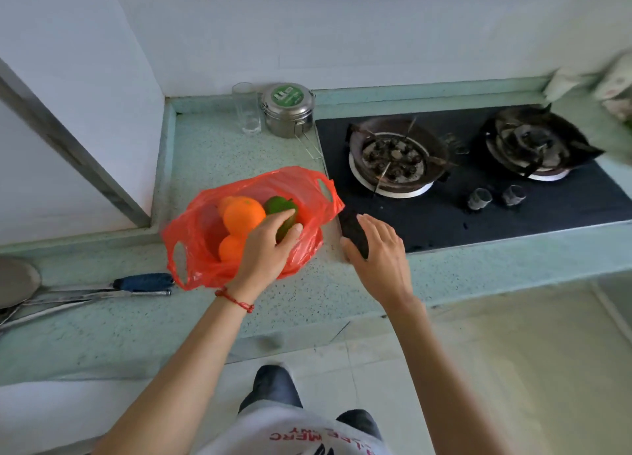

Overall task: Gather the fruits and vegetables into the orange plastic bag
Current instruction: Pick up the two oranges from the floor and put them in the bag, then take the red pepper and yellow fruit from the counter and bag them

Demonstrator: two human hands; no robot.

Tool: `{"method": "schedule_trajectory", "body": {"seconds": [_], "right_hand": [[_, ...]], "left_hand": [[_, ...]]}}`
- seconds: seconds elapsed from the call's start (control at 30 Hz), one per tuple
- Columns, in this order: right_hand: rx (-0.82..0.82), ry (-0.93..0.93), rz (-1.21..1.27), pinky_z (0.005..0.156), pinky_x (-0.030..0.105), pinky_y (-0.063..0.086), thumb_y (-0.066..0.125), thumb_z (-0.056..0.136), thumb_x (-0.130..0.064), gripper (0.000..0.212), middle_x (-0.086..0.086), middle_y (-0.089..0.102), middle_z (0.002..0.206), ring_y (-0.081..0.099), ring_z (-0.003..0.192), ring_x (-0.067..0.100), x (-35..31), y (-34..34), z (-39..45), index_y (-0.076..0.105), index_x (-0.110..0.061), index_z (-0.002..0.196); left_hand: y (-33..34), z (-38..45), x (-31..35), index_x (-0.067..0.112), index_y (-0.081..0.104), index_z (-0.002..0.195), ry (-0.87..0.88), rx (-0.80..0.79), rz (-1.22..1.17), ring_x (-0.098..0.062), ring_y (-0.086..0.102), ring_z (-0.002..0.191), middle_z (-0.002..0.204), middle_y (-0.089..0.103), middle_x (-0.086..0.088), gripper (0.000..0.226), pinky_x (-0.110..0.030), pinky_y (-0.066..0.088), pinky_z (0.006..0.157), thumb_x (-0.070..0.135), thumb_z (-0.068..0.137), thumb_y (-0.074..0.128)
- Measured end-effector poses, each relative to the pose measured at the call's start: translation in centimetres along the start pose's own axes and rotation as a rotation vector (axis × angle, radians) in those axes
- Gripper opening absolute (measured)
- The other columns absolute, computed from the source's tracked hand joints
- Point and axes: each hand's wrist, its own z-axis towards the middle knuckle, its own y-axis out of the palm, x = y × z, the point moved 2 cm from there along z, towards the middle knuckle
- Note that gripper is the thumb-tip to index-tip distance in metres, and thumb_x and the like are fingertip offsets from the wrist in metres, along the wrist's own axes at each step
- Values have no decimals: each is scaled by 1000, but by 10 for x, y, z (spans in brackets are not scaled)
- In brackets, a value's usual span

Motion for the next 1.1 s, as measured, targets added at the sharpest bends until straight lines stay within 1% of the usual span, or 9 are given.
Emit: {"method": "schedule_trajectory", "body": {"seconds": [0.07,0.2,0.3,0.43,0.6,0.73,0.87,1.0,1.1], "right_hand": [[7,50,-40,107,40,30,49,90,-41,53,10,48,138,39,131,25,21,-15,-20,44,-9,132],[7,177,-99,109,39,26,45,92,-43,55,8,44,142,34,134,24,64,-45,-66,40,-10,135],[51,260,-132,108,41,28,46,92,-42,53,11,47,139,38,132,27,95,-65,-102,42,-8,133],[117,412,-163,106,41,30,45,91,-45,55,12,49,137,40,130,29,132,-94,-149,44,-8,132],[284,661,-193,101,43,37,34,86,-53,64,14,56,130,49,122,33,171,-126,-204,51,-6,126],[407,864,-230,99,42,39,30,84,-52,65,14,58,127,51,119,33,189,-146,-250,53,-6,123],[499,1047,-258,100,41,37,28,83,-53,68,15,57,129,50,121,31,194,-159,-291,52,-6,125],[577,1191,-272,100,41,38,28,84,-53,68,16,57,128,51,120,31,191,-161,-319,53,-5,125],[609,1267,-270,98,42,41,31,84,-51,66,17,59,125,54,117,32,188,-158,-332,54,-3,123]], "left_hand": [[21,-8,15,5,54,123,40,-62,12,-15,51,116,126,57,-12,37,-7,29,92,21,90,54],[68,-27,40,6,50,127,109,-188,122,-25,48,122,131,54,-13,42,-18,25,101,25,90,53],[103,-43,63,7,47,129,176,-271,188,-26,42,127,135,49,-13,44,-28,29,105,26,90,52],[145,-57,100,3,50,126,334,-362,275,-30,43,127,133,51,-17,50,-36,32,106,33,86,49],[202,-64,151,3,49,127,568,-531,312,-30,42,128,134,51,-17,48,-38,29,108,31,89,51],[250,-71,189,3,52,125,730,-670,311,-33,46,125,130,53,-20,57,-43,32,106,41,83,42],[287,-86,218,5,47,129,886,-785,295,-32,41,129,135,49,-18,62,-43,30,108,45,84,36],[312,-101,235,6,45,131,988,-872,266,-32,37,132,138,46,-17,74,-43,27,109,55,79,23],[327,-114,244,8,44,132,1043,-932,256,-29,35,134,140,44,-14,67,-41,25,109,51,82,30]]}}
